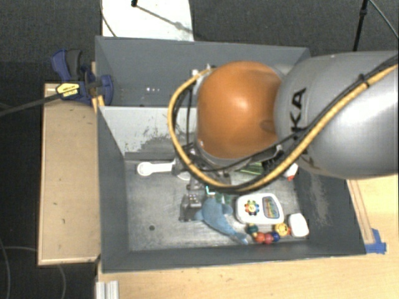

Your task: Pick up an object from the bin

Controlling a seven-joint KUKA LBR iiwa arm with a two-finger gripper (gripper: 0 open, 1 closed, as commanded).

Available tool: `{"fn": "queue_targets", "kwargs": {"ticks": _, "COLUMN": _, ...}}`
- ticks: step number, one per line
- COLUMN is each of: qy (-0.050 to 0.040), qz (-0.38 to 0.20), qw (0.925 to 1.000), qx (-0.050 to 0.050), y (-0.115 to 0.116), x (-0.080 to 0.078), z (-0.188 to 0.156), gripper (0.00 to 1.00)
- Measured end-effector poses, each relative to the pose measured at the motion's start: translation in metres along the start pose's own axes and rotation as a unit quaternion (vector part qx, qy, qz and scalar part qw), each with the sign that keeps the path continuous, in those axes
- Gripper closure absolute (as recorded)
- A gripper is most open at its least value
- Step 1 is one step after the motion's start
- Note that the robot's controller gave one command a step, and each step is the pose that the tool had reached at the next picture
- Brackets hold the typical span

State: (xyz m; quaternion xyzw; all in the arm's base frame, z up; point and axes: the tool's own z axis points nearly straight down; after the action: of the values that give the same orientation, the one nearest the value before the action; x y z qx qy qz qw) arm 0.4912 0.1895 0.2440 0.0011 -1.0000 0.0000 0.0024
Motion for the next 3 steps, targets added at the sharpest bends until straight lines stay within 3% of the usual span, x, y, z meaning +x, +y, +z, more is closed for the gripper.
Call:
{"fn": "queue_targets", "kwargs": {"ticks": 1, "qy": -0.0037, "qz": 0.002, "qw": 1.0000, "qx": -0.001, "y": -0.001, "x": -0.002, "z": -0.003, "gripper": 0.00}}
{"fn": "queue_targets", "kwargs": {"ticks": 2, "qy": -0.0058, "qz": -0.046, "qw": 0.9989, "qx": -0.001, "y": -0.032, "x": -0.029, "z": 0.052, "gripper": 0.00}}
{"fn": "queue_targets", "kwargs": {"ticks": 3, "qy": -0.0059, "qz": -0.055, "qw": 0.9985, "qx": 0.001, "y": -0.097, "x": -0.085, "z": 0.084, "gripper": 0.00}}
